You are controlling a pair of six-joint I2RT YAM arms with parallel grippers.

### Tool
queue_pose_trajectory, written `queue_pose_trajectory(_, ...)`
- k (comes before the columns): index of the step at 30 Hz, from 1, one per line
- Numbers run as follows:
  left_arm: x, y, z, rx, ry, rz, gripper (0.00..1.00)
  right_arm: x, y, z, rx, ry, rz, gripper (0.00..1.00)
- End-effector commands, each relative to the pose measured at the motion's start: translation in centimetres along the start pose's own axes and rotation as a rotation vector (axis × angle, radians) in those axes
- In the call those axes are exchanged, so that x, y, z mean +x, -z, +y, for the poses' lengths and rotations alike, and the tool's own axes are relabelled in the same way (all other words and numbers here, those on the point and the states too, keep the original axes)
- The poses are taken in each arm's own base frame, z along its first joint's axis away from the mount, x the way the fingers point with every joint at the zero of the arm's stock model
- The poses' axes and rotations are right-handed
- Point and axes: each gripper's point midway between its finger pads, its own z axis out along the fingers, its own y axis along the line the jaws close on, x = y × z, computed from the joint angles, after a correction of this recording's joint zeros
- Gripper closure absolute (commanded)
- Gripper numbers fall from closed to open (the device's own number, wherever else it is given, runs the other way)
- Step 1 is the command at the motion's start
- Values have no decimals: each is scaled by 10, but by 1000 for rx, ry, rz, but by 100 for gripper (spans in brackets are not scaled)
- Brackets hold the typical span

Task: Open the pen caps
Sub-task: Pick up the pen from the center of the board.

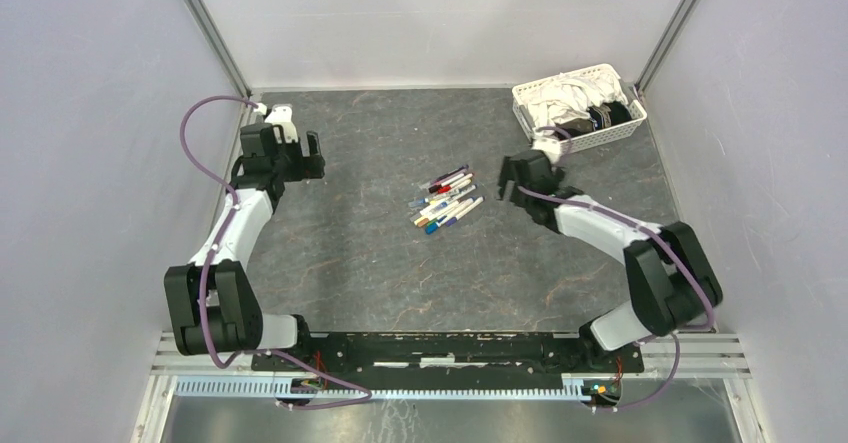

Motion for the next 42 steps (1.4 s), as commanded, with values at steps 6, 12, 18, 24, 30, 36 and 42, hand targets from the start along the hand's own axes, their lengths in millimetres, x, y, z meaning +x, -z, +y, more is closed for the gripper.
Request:
queue_pose_trajectory(6,16,34,-14,82,-41,106,6,28,2,99,-141,-47,125,15)
queue_pose_trajectory(12,16,45,-17,95,-56,99,6,44,-3,113,-135,-64,161,34)
queue_pose_trajectory(18,17,50,-23,123,-53,98,7,50,-6,114,-108,-69,167,40)
queue_pose_trajectory(24,22,53,-29,154,-57,101,7,52,-11,116,-90,-70,163,41)
queue_pose_trajectory(30,27,57,-31,176,-76,118,7,57,-19,113,-55,-63,165,46)
queue_pose_trajectory(36,29,62,-40,221,-78,118,7,65,-24,100,29,-15,174,53)
queue_pose_trajectory(42,33,64,-46,264,-82,134,3,68,-20,81,110,33,165,60)
